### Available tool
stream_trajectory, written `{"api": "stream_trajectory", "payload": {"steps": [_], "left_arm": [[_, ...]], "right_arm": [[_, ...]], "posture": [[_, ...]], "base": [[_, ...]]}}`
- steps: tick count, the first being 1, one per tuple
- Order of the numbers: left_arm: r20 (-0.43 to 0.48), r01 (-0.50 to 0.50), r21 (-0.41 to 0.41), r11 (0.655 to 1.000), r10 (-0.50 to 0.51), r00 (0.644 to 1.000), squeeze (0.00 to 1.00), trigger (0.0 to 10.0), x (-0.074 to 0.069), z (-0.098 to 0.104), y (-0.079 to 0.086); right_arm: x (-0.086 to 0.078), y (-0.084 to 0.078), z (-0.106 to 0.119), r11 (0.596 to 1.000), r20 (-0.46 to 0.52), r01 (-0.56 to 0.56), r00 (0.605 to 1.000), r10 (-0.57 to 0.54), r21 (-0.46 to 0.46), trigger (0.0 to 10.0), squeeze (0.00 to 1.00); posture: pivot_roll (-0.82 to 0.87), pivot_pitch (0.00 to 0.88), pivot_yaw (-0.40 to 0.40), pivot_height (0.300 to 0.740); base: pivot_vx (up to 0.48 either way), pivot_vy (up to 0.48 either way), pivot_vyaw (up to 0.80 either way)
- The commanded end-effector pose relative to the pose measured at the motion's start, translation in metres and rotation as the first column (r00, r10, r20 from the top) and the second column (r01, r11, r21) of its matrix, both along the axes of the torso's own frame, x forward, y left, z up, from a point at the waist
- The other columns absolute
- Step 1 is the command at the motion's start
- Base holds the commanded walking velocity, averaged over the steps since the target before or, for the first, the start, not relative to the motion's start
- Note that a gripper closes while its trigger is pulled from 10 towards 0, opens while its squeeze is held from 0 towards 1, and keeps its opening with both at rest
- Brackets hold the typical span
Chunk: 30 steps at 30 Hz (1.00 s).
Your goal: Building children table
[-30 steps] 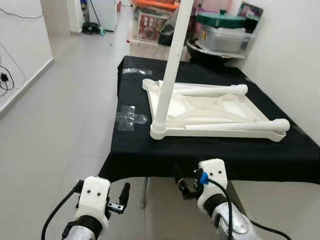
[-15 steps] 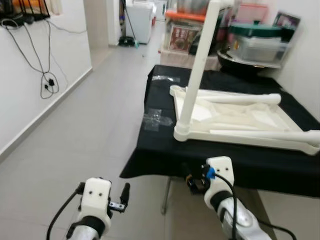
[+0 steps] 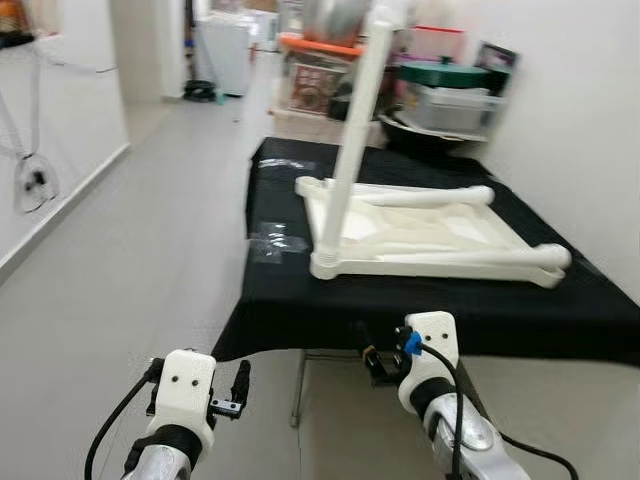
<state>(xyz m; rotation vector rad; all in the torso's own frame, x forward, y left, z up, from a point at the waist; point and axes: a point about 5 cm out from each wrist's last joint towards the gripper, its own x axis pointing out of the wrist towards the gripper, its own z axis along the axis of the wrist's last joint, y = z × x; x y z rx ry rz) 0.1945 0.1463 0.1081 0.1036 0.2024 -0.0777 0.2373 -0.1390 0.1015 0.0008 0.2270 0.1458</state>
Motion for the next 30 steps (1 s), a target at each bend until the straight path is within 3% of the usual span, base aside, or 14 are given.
{"api": "stream_trajectory", "payload": {"steps": [1,9,10,12,13,15,16,20,22,30], "left_arm": [[0.002,-0.042,-0.001,0.999,0.042,0.999,0.0,10.0,-0.002,0.001,0.005],[0.023,-0.085,0.007,0.996,0.085,0.996,0.0,10.0,0.0,0.006,0.012],[0.063,-0.143,0.027,0.989,0.141,0.988,0.0,10.0,0.003,0.015,0.025],[0.063,-0.143,0.027,0.989,0.141,0.988,0.0,10.0,0.003,0.015,0.025],[0.108,-0.214,0.042,0.976,0.208,0.972,0.0,10.0,0.007,0.025,0.039],[0.108,-0.214,0.042,0.976,0.208,0.972,0.0,10.0,0.007,0.025,0.039],[0.15,-0.283,0.057,0.958,0.272,0.951,0.0,10.0,0.01,0.033,0.052],[0.183,-0.329,0.072,0.942,0.312,0.932,0.0,10.0,0.011,0.04,0.061],[0.211,-0.363,0.104,0.926,0.336,0.918,0.0,10.0,0.013,0.045,0.067],[0.212,-0.351,0.104,0.931,0.324,0.922,0.0,10.0,0.015,0.046,0.064]], "right_arm": [[0.005,-0.002,0.002,1.0,0.004,0.011,1.0,-0.011,-0.021,10.0,0.0],[0.008,-0.006,0.004,0.999,0.018,0.045,0.999,-0.044,-0.031,10.0,0.0],[0.016,-0.013,0.008,0.996,0.038,0.084,0.996,-0.083,-0.032,10.0,0.0],[0.016,-0.013,0.008,0.996,0.038,0.084,0.996,-0.083,-0.032,10.0,0.0],[0.025,-0.021,0.014,0.992,0.067,0.118,0.991,-0.115,-0.038,10.0,0.0],[0.025,-0.021,0.014,0.992,0.067,0.118,0.991,-0.115,-0.038,10.0,0.0],[0.034,-0.027,0.02,0.989,0.095,0.142,0.986,-0.138,-0.035,10.0,0.0],[0.041,-0.031,0.025,0.988,0.121,0.153,0.982,-0.149,-0.03,10.0,0.0],[0.048,-0.028,0.032,0.992,0.149,0.127,0.981,-0.121,-0.029,10.0,0.0],[0.051,-0.027,0.033,0.989,0.152,0.14,0.979,-0.133,-0.038,10.0,0.0]], "posture": [[0.09,0.0,-0.123,0.74],[0.1,0.0,-0.127,0.74],[0.11,0.0,-0.13,0.74],[0.11,0.0,-0.13,0.74],[0.11,0.0,-0.134,0.74],[0.11,0.0,-0.134,0.74],[0.11,0.004,-0.136,0.74],[0.12,0.005,-0.138,0.74],[0.12,0.006,-0.14,0.74],[0.12,0.008,-0.139,0.74]], "base": [[0.0,0.0,-0.79],[0.0,0.0,-0.79],[0.0,0.0,0.0],[0.0,0.0,0.0],[0.0,0.0,0.0],[0.0,0.0,0.0],[0.0,0.0,0.0],[0.0,0.0,0.0],[0.0,0.0,0.8],[0.0,0.0,0.8]]}}
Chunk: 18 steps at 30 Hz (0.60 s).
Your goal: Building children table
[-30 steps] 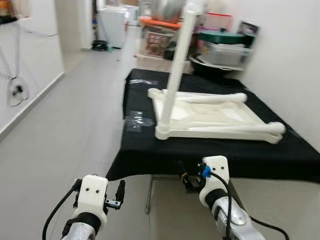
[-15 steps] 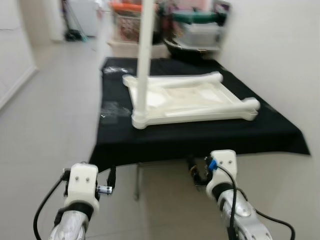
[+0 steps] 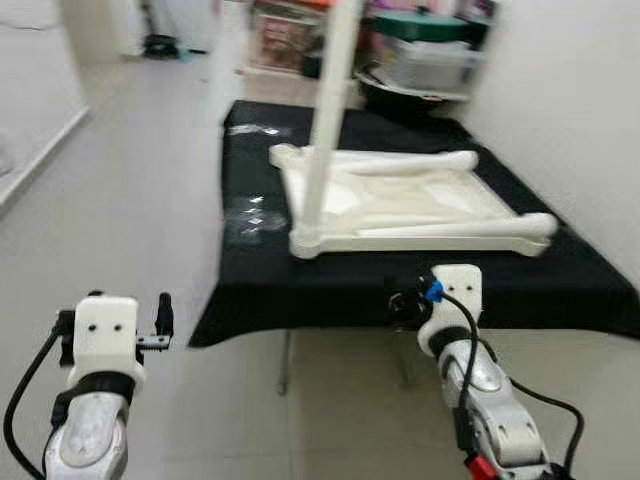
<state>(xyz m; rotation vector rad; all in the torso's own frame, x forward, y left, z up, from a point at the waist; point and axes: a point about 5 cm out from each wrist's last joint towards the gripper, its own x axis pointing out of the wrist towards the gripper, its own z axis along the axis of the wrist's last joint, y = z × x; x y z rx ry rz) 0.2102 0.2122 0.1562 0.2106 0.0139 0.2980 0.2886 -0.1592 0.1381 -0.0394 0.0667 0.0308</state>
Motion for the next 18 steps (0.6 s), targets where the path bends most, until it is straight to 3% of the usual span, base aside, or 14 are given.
{"api": "stream_trajectory", "payload": {"steps": [1,3,13,15,18], "left_arm": [[-0.018,0.006,-0.002,1.0,-0.006,1.0,0.0,10.0,-0.001,-0.002,-0.003],[-0.018,0.006,-0.002,1.0,-0.006,1.0,0.0,10.0,-0.001,-0.002,-0.003],[-0.011,0.003,-0.002,1.0,-0.003,1.0,0.0,10.0,0.005,0.002,0.001],[0.002,-0.005,0.002,1.0,0.005,1.0,0.0,10.0,0.007,0.004,0.004],[0.03,-0.06,0.016,0.998,0.059,0.998,0.0,10.0,0.011,0.012,0.017]], "right_arm": [[-0.001,-0.006,-0.004,1.0,-0.017,0.027,0.999,-0.027,-0.005,10.0,0.0],[-0.001,-0.006,-0.004,1.0,-0.017,0.027,0.999,-0.027,-0.005,10.0,0.0],[0.003,-0.017,-0.006,0.991,-0.021,0.136,0.991,-0.136,0.018,10.0,0.0],[0.005,-0.022,-0.005,0.986,-0.021,0.167,0.986,-0.166,0.027,10.0,0.0],[0.012,-0.03,-0.001,0.977,-0.005,0.211,0.977,-0.211,0.036,10.0,0.0]], "posture": [[0.12,0.008,-0.139,0.74],[0.12,0.008,-0.139,0.74],[0.12,0.005,-0.136,0.74],[0.12,0.005,-0.135,0.74],[0.12,0.006,-0.132,0.74]], "base": [[0.0,0.0,0.8],[0.0,0.0,0.8],[0.0,0.0,0.0],[0.0,0.0,-0.8],[0.0,0.0,0.0]]}}
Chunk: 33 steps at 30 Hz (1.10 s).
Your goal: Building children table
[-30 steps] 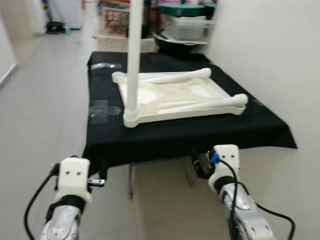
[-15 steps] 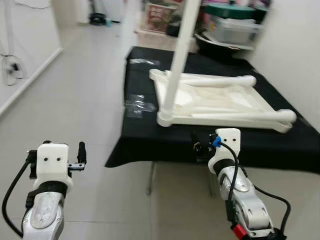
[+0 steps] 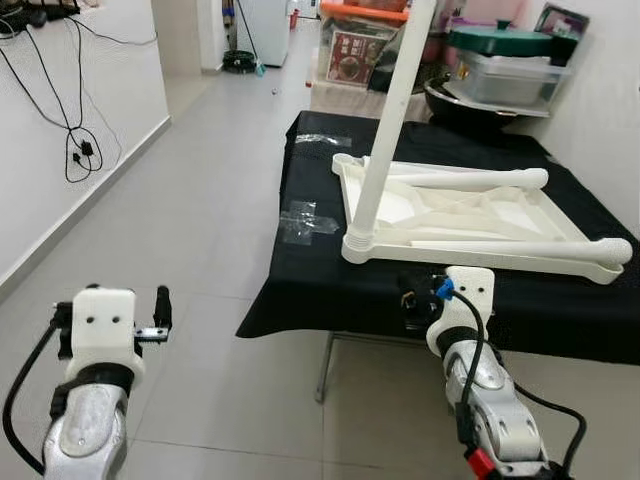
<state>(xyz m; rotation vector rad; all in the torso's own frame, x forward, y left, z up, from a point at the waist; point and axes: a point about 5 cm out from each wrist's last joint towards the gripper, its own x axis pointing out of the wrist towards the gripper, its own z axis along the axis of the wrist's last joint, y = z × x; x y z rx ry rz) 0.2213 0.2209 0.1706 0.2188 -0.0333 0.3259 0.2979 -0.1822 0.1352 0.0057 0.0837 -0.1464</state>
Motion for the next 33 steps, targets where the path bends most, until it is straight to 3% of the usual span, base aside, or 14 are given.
{"api": "stream_trajectory", "payload": {"steps": [1,4,8,13,15,18,23,28,33], "left_arm": [[0.003,-0.076,0.018,0.997,0.076,0.997,0.0,10.0,0.001,0.002,0.018],[0.03,-0.139,0.049,0.989,0.138,0.99,0.0,10.0,0.002,0.01,0.034],[0.04,-0.151,0.073,0.986,0.148,0.988,0.0,10.0,0.003,0.014,0.04],[0.03,-0.117,0.113,0.987,0.114,0.993,0.0,10.0,0.006,0.014,0.04],[0.03,-0.117,0.113,0.987,0.114,0.993,0.0,10.0,0.006,0.014,0.04],[0.014,-0.097,0.117,0.988,0.096,0.995,0.0,10.0,0.008,0.01,0.04],[0.011,-0.093,0.112,0.989,0.092,0.996,0.0,10.0,0.009,0.009,0.04],[0.015,-0.09,0.106,0.99,0.089,0.996,0.0,10.0,0.011,0.01,0.041],[0.017,-0.089,0.099,0.991,0.088,0.996,0.0,10.0,0.012,0.01,0.043]], "right_arm": [[0.006,-0.009,0.005,0.999,0.02,0.043,0.999,-0.043,-0.005,10.0,0.0],[0.011,-0.014,0.01,0.998,0.037,0.066,0.997,-0.065,-0.018,10.0,0.0],[0.016,-0.02,0.015,0.996,0.057,0.087,0.995,-0.086,-0.021,10.0,0.0],[0.023,-0.03,0.023,0.993,0.088,0.116,0.99,-0.114,-0.022,10.0,0.0],[0.023,-0.03,0.023,0.993,0.088,0.116,0.99,-0.114,-0.022,10.0,0.0],[0.03,-0.046,0.035,0.985,0.126,0.171,0.978,-0.166,-0.035,10.0,0.0],[0.033,-0.051,0.04,0.98,0.144,0.197,0.971,-0.191,-0.033,10.0,0.0],[0.031,-0.051,0.038,0.972,0.138,0.232,0.964,-0.228,-0.018,10.0,0.0],[0.028,-0.062,0.031,0.946,0.111,0.323,0.941,-0.321,-0.005,10.0,0.0]], "posture": [[0.12,0.005,-0.132,0.74],[0.12,0.005,-0.133,0.74],[0.12,0.002,-0.133,0.74],[0.13,0.002,-0.13,0.74],[0.13,0.002,-0.13,0.74],[0.12,0.0,-0.127,0.74],[0.12,0.001,-0.129,0.74],[0.13,0.004,-0.129,0.74],[0.13,0.002,-0.121,0.74]], "base": [[0.0,0.0,0.0],[0.0,0.0,0.0],[0.0,0.0,0.0],[0.112,0.0,0.0],[0.289,0.0,0.0],[0.3,0.0,0.0],[0.313,0.0,0.0],[0.329,0.0,0.0],[0.249,0.0,0.0]]}}
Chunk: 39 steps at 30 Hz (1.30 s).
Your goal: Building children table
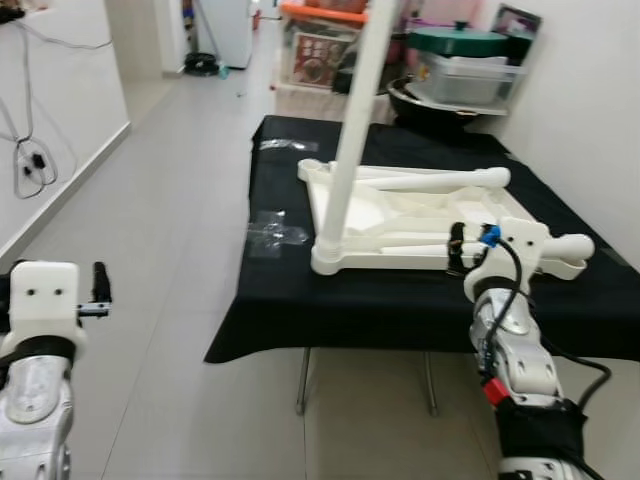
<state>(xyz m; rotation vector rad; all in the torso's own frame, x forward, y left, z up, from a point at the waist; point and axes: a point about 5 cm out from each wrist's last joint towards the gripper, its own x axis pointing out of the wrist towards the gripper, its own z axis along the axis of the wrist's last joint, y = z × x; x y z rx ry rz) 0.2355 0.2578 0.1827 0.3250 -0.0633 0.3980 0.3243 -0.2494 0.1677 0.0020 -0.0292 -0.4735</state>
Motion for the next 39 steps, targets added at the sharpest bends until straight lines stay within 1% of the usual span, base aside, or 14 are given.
{"api": "stream_trajectory", "payload": {"steps": [1,6,11,16,22,28,39], "left_arm": [[-0.006,-0.018,-0.018,1.0,0.018,1.0,0.0,10.0,-0.002,-0.002,0.006],[0.0,-0.021,-0.018,1.0,0.021,1.0,0.0,10.0,-0.001,-0.001,0.007],[-0.003,-0.018,-0.033,0.999,0.017,1.0,0.0,10.0,0.0,-0.002,0.006],[0.007,-0.021,-0.014,1.0,0.021,1.0,0.0,10.0,-0.001,-0.001,0.006],[0.007,-0.024,-0.022,0.999,0.024,1.0,0.0,10.0,-0.001,-0.001,0.006],[0.01,-0.014,-0.026,1.0,0.015,1.0,0.0,10.0,0.001,-0.001,0.003],[-0.009,0.006,-0.028,1.0,-0.006,1.0,0.0,10.0,0.003,-0.005,0.003]], "right_arm": [[0.001,0.001,-0.003,0.999,-0.007,0.031,1.0,-0.031,0.008,10.0,0.0],[0.0,-0.003,-0.006,0.998,-0.016,0.058,0.998,-0.057,0.027,10.0,0.0],[0.001,0.002,-0.006,0.999,-0.022,0.035,0.999,-0.035,0.009,10.0,0.0],[0.002,0.006,-0.007,1.0,-0.024,0.015,1.0,-0.014,0.024,10.0,0.0],[0.003,0.01,-0.009,1.0,-0.031,0.006,1.0,-0.005,0.021,10.0,0.0],[0.003,0.014,-0.01,0.999,-0.032,-0.01,0.999,0.011,0.031,10.0,0.0],[0.004,0.014,-0.009,0.999,-0.025,-0.013,1.0,0.014,0.031,10.0,0.0]], "posture": [[0.13,0.002,-0.121,0.74],[0.13,0.005,-0.119,0.74],[0.13,0.004,-0.119,0.74],[0.13,0.004,-0.119,0.74],[0.13,0.02,-0.118,0.74],[0.12,0.022,-0.117,0.74],[0.12,0.019,-0.116,0.74]], "base": [[0.255,0.0,0.0],[0.252,0.0,0.0],[0.144,0.0,0.0],[0.0,0.0,0.0],[0.0,0.0,0.0],[0.0,0.0,0.0],[0.282,0.0,0.0]]}}
